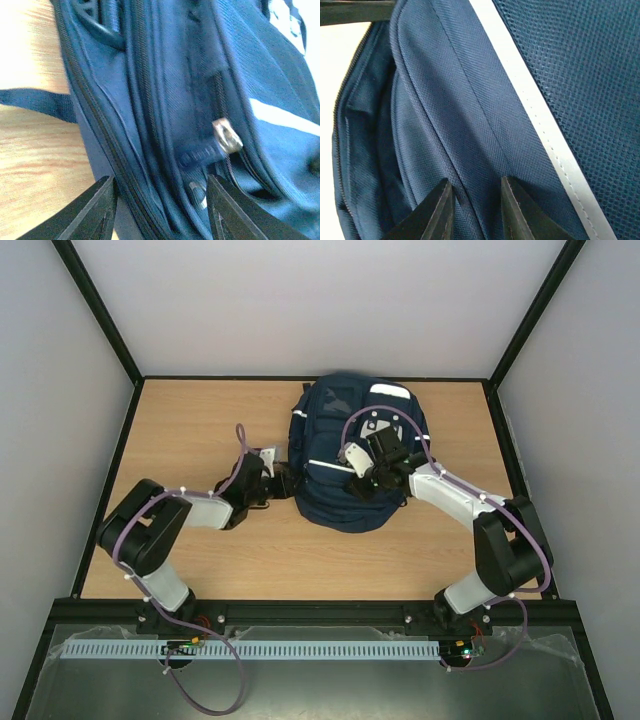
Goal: Pack the student bag
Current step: Zip the student bag at the center of the board.
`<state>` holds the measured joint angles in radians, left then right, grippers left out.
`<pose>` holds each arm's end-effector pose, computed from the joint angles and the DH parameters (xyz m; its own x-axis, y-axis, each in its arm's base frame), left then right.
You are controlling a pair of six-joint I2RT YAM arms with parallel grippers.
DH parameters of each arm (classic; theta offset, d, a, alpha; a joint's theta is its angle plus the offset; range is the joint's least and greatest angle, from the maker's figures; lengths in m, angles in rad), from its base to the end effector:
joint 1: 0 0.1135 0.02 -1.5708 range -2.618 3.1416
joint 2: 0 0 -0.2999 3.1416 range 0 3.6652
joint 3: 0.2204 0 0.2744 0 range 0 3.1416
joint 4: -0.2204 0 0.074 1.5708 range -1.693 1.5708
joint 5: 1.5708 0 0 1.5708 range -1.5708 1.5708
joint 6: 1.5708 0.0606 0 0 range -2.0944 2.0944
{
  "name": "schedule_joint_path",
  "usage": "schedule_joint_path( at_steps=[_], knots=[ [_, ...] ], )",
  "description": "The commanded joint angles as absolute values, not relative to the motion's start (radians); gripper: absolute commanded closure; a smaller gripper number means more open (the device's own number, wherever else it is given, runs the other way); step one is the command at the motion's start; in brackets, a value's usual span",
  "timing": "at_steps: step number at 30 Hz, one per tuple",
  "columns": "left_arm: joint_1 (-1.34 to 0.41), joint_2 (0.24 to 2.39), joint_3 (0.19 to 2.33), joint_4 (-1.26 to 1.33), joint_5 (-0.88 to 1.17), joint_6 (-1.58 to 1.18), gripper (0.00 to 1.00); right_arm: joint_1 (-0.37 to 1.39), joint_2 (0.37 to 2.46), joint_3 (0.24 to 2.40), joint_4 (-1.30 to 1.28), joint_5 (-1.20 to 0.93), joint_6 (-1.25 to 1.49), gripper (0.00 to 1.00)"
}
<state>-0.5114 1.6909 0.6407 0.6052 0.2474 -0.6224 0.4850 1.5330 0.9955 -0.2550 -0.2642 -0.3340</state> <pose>0.3075 -0.1896 0.1516 -0.6940 -0.2587 -0.6719 0.3233 0.7219 -0.6119 0.3132 0.1830 0.2333 -0.3945 -0.5656 -0.7242 -0.7849 0.6172 -0.0545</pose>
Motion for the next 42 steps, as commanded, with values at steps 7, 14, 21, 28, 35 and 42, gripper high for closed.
schedule_joint_path(
  at_steps=[7, 14, 21, 28, 35, 42],
  knots=[
    [-0.509, 1.664, 0.586, 0.767, 0.349, -0.382, 0.50, 0.479, 1.601, 0.954, -0.225, -0.021, -0.306, 0.77],
    [-0.531, 1.659, 0.631, 0.703, 0.283, -0.195, 0.57, 0.470, 1.596, 0.941, -0.219, 0.028, -0.308, 0.81],
    [-0.535, 1.649, 0.701, 0.620, 0.328, -0.036, 0.61, 0.426, 1.579, 0.943, -0.228, 0.042, -0.307, 0.83],
    [-0.535, 1.708, 0.779, 0.521, 0.394, 0.046, 0.60, 0.357, 1.533, 0.919, -0.216, 0.033, -0.296, 0.85],
    [-0.599, 1.816, 0.878, 0.499, 0.437, 0.072, 0.60, 0.299, 1.523, 0.899, -0.208, 0.007, -0.288, 0.85],
    [-0.616, 1.899, 0.954, 0.493, 0.418, 0.094, 0.64, 0.300, 1.525, 0.893, -0.216, -0.031, -0.294, 0.85]
  ],
)
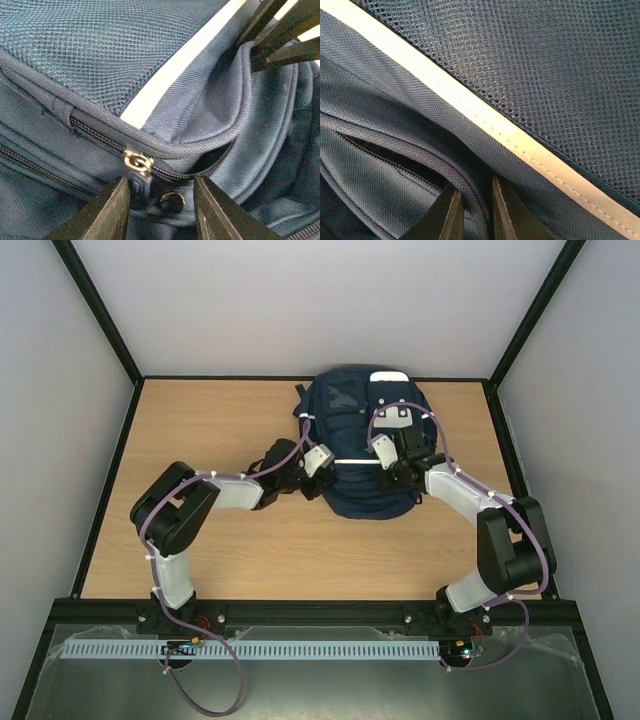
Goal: Pack the student bag
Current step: Zip the student bag at the center of the board.
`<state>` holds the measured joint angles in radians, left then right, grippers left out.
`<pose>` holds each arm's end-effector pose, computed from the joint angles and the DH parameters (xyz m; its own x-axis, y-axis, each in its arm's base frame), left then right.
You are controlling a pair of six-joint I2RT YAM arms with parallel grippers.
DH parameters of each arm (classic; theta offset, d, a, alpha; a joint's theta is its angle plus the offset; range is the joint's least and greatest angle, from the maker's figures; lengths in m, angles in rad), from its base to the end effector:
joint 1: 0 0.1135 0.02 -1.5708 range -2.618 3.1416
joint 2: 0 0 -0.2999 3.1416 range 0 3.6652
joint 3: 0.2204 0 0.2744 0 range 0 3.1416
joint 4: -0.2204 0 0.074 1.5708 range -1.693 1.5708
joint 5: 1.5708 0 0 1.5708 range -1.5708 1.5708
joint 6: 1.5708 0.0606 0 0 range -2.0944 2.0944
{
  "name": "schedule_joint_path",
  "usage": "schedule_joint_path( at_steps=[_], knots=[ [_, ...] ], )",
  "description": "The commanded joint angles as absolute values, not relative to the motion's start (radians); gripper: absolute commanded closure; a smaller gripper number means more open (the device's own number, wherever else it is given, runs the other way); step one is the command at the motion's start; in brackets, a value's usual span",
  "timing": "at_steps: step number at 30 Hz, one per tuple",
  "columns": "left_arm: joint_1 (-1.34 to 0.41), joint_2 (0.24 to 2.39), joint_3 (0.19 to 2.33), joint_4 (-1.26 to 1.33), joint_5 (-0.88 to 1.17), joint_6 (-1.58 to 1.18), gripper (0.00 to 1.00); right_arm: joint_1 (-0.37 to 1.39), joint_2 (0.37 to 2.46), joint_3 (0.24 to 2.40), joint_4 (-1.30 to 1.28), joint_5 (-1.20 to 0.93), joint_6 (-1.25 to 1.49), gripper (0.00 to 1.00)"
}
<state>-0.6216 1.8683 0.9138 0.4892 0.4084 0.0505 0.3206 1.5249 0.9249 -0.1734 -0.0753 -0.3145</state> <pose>0.3335 -0.2685 0.1582 -0.3227 0.2882 -0.9015 0.8403 0.5255 -0.1329 0.3377 0.1169 0.2175 -0.5175 -0.4968 -0.6967 -0.5525 0.8157 -0.1714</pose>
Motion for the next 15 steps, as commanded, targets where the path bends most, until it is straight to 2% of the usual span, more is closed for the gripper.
schedule_joint_path(
  at_steps=[1, 11, 15],
  knots=[
    [-0.615, 1.903, 0.959, 0.493, 0.418, 0.098, 0.66, 0.299, 1.527, 0.892, -0.217, -0.033, -0.295, 0.85],
    [-0.616, 1.955, 1.018, 0.450, 0.445, 0.131, 0.78, 0.299, 1.536, 0.892, -0.221, -0.049, -0.298, 0.85],
    [-0.615, 1.937, 0.999, 0.437, 0.449, 0.121, 0.87, 0.299, 1.545, 0.892, -0.219, -0.053, -0.299, 0.85]
  ],
)
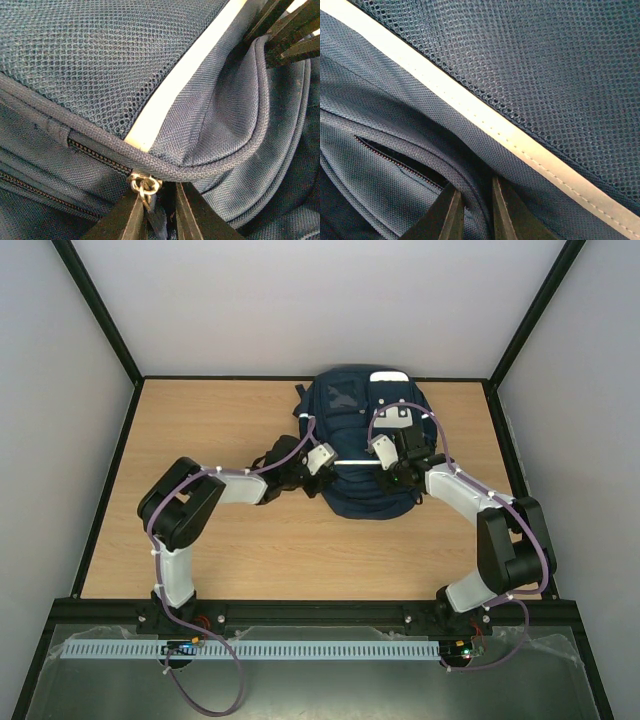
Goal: Pack the student bag
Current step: Zip the student bag at the center of the board.
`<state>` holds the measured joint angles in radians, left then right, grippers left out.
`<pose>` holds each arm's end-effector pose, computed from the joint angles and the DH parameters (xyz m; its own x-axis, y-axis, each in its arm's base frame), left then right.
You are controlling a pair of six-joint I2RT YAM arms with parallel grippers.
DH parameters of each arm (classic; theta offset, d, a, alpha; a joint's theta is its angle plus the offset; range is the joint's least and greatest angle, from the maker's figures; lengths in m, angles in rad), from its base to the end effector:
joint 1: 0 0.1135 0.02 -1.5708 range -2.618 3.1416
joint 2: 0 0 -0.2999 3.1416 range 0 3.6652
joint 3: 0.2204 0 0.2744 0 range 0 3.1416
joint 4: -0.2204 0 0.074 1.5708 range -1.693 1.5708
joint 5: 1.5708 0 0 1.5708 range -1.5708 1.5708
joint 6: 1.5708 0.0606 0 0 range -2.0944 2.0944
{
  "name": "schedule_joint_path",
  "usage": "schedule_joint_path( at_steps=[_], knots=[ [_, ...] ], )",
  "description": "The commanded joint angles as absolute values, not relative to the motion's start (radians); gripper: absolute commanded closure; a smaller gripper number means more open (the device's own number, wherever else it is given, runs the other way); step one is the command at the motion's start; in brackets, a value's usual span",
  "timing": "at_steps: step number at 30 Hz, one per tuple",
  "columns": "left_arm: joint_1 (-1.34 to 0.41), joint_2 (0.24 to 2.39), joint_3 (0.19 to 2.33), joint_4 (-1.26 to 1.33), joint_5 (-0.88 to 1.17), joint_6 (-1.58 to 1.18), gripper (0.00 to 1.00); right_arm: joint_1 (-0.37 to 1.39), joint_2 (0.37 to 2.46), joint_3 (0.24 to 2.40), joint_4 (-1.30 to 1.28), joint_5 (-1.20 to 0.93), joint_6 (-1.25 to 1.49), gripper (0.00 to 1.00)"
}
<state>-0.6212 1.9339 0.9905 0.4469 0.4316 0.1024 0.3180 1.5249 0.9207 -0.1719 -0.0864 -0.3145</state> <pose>0.3477 -0.2800 0.1508 -0.3007 0.3294 -0.8950 0.8630 0.4934 -0.1083 0.3371 0.1165 0.2162 -0.5183 -0.4951 -0.6973 -0.5577 0.8138 -0.1633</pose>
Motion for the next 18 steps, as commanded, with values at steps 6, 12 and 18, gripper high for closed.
schedule_joint_path(
  at_steps=[6, 12, 18],
  knots=[
    [-0.616, 1.858, 0.936, 0.414, 0.445, 0.079, 0.98, 0.300, 1.563, 0.899, -0.225, -0.063, -0.299, 0.85],
    [-0.617, 1.828, 0.910, 0.360, 0.489, 0.035, 0.98, 0.299, 1.566, 0.902, -0.231, -0.078, -0.298, 0.85],
    [-0.665, 1.860, 0.934, 0.272, 0.417, 0.033, 0.98, 0.300, 1.561, 0.905, -0.243, -0.112, -0.296, 0.85]
  ],
)
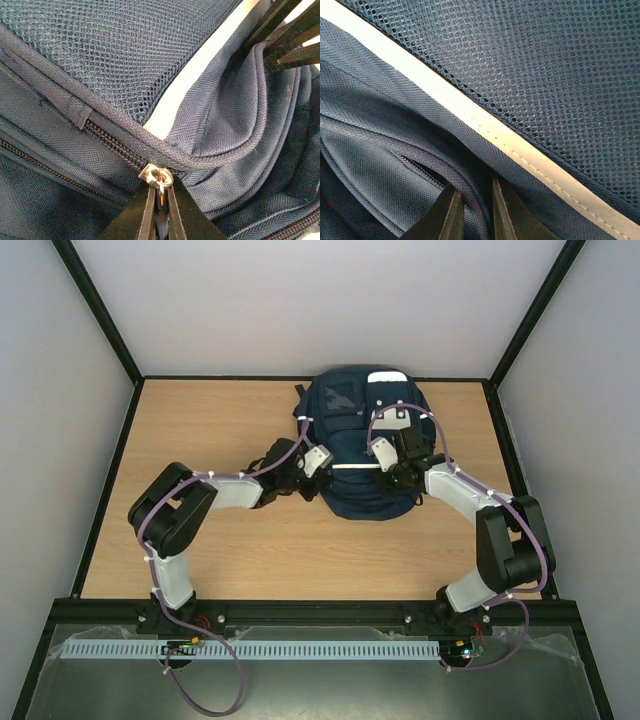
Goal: Pack the student bag
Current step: Zip the student bag at the center of the board.
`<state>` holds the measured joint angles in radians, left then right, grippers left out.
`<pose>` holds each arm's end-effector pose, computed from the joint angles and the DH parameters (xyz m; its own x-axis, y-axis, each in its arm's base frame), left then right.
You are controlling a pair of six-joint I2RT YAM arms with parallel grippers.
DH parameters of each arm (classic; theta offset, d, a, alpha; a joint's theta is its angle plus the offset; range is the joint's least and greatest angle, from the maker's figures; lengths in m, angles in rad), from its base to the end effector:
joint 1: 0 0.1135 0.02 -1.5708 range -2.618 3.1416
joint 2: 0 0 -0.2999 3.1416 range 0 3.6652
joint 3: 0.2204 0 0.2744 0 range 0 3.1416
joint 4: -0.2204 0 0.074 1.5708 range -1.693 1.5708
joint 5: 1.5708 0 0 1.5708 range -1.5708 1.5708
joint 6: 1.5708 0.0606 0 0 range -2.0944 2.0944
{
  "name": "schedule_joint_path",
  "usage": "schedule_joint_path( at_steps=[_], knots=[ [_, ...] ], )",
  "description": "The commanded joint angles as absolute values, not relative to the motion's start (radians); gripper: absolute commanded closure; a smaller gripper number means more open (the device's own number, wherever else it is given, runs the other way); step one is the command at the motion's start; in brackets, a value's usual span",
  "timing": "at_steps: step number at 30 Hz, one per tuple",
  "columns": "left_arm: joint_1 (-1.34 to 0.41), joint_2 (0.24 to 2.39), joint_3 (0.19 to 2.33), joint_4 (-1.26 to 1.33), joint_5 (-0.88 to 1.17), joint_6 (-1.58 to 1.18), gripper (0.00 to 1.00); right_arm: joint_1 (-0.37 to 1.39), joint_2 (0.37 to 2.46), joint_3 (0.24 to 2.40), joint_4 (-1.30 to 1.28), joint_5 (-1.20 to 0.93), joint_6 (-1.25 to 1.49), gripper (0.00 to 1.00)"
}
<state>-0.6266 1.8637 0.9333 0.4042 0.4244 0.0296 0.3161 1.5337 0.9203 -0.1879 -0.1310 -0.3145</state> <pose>0.3308 -0.2703 0.1569 -0.3823 0.3101 -0.8705 0.8345 0.5204 -0.1811 0.3356 0.1181 0.2118 -0.5271 -0.4951 -0.6907 -0.5864 0.8002 -0.1260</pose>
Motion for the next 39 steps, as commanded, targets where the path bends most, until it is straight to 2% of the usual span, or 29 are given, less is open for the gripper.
schedule_joint_path(
  at_steps=[1, 14, 19, 24, 26, 33, 39],
  knots=[
    [-0.676, 1.871, 0.948, 0.253, 0.398, 0.032, 0.98, 0.299, 1.558, 0.906, -0.245, -0.121, -0.298, 0.85],
    [-0.786, 1.917, 1.011, 0.171, 0.303, -0.033, 0.97, 0.299, 1.551, 0.908, -0.258, -0.157, -0.299, 0.85],
    [-0.782, 1.869, 0.964, 0.181, 0.195, -0.095, 0.83, 0.300, 1.548, 0.906, -0.258, -0.155, -0.301, 0.85],
    [-0.750, 1.889, 0.960, 0.182, 0.263, -0.119, 0.75, 0.300, 1.551, 0.908, -0.259, -0.156, -0.301, 0.85],
    [-0.737, 1.904, 0.960, 0.185, 0.288, -0.128, 0.76, 0.299, 1.552, 0.908, -0.261, -0.158, -0.301, 0.85],
    [-0.707, 1.892, 0.926, 0.217, 0.313, -0.160, 0.87, 0.300, 1.558, 0.909, -0.261, -0.163, -0.302, 0.85],
    [-0.689, 1.877, 0.898, 0.205, 0.300, -0.189, 0.86, 0.300, 1.561, 0.909, -0.261, -0.171, -0.302, 0.85]
  ],
)
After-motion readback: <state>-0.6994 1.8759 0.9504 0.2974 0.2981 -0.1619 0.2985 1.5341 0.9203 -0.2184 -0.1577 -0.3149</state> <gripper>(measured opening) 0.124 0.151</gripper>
